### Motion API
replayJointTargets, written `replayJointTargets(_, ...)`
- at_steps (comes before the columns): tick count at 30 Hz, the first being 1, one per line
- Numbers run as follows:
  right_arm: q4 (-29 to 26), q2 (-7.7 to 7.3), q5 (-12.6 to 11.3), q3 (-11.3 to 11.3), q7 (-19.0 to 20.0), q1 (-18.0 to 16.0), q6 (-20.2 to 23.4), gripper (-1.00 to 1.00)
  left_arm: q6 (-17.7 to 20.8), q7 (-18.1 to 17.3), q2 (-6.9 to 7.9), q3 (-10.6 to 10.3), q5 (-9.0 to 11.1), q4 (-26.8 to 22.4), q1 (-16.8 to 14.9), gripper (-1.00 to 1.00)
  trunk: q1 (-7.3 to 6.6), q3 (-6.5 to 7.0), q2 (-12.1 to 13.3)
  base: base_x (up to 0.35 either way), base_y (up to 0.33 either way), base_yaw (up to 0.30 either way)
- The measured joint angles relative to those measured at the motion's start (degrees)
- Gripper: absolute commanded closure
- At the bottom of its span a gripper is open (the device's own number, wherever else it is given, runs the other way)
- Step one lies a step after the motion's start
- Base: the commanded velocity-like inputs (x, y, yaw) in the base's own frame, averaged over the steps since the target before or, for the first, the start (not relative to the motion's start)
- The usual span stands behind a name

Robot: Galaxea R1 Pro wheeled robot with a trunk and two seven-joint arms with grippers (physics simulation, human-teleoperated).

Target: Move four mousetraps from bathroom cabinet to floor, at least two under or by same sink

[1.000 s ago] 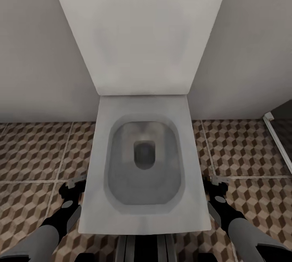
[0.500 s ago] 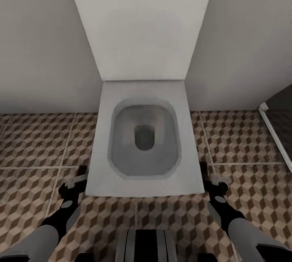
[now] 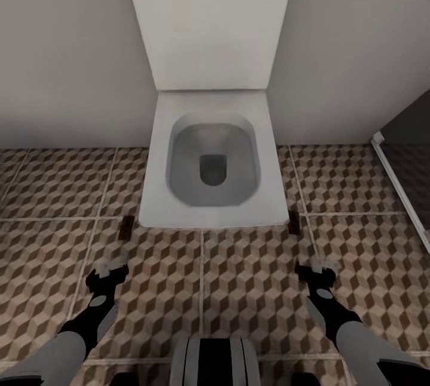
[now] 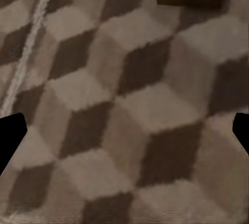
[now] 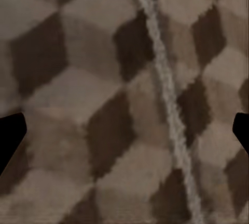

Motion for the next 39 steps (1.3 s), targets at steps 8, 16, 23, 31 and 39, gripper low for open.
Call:
replayJointTargets(8, 0.00, -0.01, 0.00, 0.05, 0.03, 0.00, 0.00, -1.00, 0.02, -0.07, 0.08, 0.00, -0.04, 0.03, 0.00, -1.00, -0.01, 0.00, 0.00, -0.314, 0.000, 0.000)
replayJointTargets(16, 0.00, -0.01, 0.00, 0.06, 0.03, 0.00, 0.00, -1.00, 0.02, -0.09, 0.09, 0.00, -0.04, 0.04, 0.04, -1.00, -0.01, 0.00, 0.00, -0.271, 0.000, 0.000)
replayJointTargets(23, 0.00, -0.01, 0.00, 0.06, 0.04, 0.00, 0.00, -1.00, 0.00, -0.09, 0.08, 0.00, -0.03, 0.04, 0.02, -1.00, -0.01, 0.00, 0.00, -0.260, 0.000, 0.000)
replayJointTargets(31, 0.00, -0.01, 0.00, 0.08, 0.04, 0.00, 0.00, -1.00, 0.06, -0.09, 0.08, -0.02, -0.05, 0.08, 0.01, -1.00, -0.01, 0.00, 0.00, -0.258, 0.000, 0.000)
replayJointTargets(39, 0.00, -0.01, 0.00, 0.06, 0.04, 0.00, 0.00, -1.00, 0.08, -0.10, 0.02, -0.08, -0.06, 0.12, 0.02, -1.00, -0.01, 0.00, 0.00, -0.255, 0.000, 0.000)
